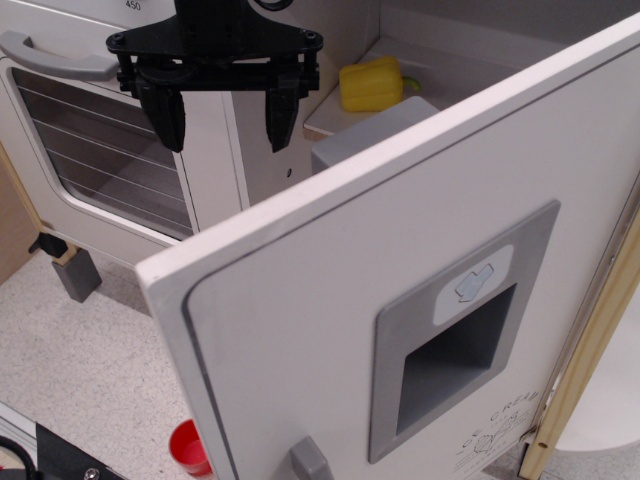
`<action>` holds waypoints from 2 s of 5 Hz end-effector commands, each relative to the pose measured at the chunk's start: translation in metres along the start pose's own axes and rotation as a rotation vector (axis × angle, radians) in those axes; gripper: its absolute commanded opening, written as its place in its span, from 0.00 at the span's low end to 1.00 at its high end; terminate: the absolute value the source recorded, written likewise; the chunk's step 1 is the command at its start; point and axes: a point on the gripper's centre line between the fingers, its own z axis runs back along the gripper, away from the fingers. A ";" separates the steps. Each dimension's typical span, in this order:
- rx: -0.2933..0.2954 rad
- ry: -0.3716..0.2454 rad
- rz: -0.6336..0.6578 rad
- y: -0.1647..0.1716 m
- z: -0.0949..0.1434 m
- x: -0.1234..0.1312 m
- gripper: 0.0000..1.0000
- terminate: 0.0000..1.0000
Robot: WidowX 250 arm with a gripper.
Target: Close fridge
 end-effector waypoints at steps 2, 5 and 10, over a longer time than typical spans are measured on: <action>-0.014 -0.027 -0.042 -0.010 0.018 -0.001 1.00 0.00; -0.133 0.001 -0.341 -0.037 0.069 -0.016 1.00 0.00; -0.287 0.067 -0.605 -0.070 0.132 -0.060 1.00 0.00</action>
